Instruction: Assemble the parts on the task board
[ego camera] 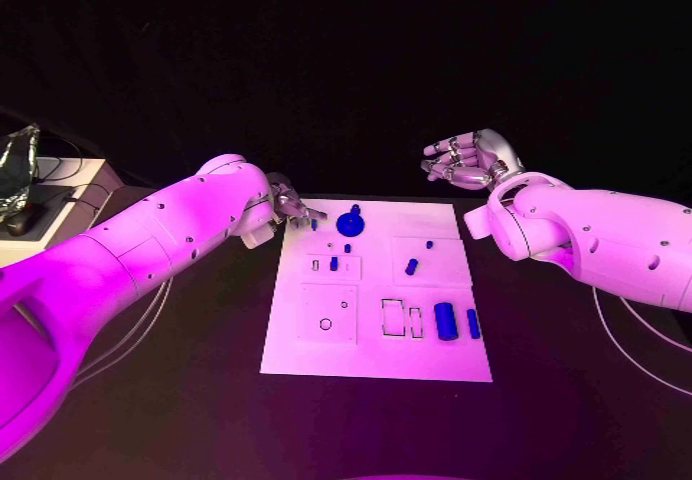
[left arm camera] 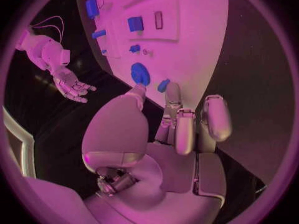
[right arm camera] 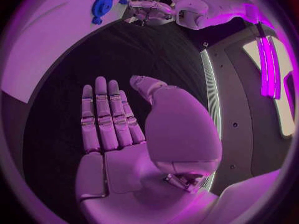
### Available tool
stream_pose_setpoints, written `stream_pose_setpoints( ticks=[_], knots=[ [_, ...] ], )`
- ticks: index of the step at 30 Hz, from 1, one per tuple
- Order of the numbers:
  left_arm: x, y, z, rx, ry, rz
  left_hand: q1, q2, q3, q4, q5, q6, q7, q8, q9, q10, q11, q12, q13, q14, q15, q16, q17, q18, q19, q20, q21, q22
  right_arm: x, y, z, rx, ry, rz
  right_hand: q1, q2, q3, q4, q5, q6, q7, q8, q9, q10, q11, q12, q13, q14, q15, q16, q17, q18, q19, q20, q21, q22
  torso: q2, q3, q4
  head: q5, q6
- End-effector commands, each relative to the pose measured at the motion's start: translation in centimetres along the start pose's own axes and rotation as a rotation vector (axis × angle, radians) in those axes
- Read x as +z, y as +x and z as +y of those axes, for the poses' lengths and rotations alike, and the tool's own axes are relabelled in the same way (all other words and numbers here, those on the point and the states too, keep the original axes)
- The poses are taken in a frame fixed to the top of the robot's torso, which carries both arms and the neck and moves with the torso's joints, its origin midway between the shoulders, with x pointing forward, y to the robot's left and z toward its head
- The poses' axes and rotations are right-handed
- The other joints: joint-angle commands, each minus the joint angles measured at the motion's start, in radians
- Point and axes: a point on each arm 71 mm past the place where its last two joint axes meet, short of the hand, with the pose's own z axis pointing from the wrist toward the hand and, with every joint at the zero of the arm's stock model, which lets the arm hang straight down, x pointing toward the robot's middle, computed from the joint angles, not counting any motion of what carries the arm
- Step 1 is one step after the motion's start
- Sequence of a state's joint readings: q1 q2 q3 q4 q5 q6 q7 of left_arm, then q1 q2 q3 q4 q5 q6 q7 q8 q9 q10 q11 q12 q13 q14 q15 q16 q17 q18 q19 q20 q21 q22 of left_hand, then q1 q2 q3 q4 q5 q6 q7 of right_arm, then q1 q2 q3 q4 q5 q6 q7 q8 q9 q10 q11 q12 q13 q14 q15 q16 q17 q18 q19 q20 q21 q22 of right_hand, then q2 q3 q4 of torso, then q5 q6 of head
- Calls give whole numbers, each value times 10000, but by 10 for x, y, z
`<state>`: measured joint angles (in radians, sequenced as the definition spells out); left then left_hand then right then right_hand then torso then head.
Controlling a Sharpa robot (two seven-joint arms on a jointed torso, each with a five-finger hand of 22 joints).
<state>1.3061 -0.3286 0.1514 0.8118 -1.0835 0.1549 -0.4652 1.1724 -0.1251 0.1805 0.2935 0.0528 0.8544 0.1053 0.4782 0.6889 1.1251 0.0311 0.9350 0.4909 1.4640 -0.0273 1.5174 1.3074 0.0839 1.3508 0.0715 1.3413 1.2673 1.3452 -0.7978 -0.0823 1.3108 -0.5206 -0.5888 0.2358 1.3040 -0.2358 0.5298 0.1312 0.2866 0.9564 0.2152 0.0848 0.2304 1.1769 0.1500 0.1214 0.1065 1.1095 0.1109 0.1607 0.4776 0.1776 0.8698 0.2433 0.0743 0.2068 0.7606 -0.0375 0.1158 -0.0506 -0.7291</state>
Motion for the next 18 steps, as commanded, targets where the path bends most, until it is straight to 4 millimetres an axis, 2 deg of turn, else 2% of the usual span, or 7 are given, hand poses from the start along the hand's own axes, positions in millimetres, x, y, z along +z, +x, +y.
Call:
stream_pose_setpoints(
  ticks=[1,12,18],
  knots=[
    [0,2,-2,-4,112,236,86,25,109,-1,-23,68,-25,50,-15,65,-45,35,-16,736,-74,56,1505,-23,50,-19,44,17,0,2,2,0,-189,158,-118,1,9,49,63,-24,51,27,16,-87,3,-40,-14,30,23,-50,-12,79,64,34,-18,-14,15,5,-6,-31,-8],
    [2,2,-2,-113,65,46,234,67,409,-5,-23,91,-46,125,-44,73,-67,28,-45,743,-94,66,1523,-29,63,-34,64,44,0,3,3,13,-213,181,-113,2,8,47,75,-27,50,26,16,-86,2,-39,-20,27,24,-56,-16,79,62,34,-24,-22,90,3,-1,-97,-31],
    [3,1,-2,-201,39,-111,251,70,469,-4,-24,102,-50,145,-48,73,-71,25,-51,744,-97,68,1526,-24,50,-38,52,28,0,3,3,11,-222,187,-109,4,6,46,83,-27,50,25,16,-84,2,-39,-25,24,25,-61,-19,78,60,35,-28,-27,96,4,-5,-80,-45]
  ],
)
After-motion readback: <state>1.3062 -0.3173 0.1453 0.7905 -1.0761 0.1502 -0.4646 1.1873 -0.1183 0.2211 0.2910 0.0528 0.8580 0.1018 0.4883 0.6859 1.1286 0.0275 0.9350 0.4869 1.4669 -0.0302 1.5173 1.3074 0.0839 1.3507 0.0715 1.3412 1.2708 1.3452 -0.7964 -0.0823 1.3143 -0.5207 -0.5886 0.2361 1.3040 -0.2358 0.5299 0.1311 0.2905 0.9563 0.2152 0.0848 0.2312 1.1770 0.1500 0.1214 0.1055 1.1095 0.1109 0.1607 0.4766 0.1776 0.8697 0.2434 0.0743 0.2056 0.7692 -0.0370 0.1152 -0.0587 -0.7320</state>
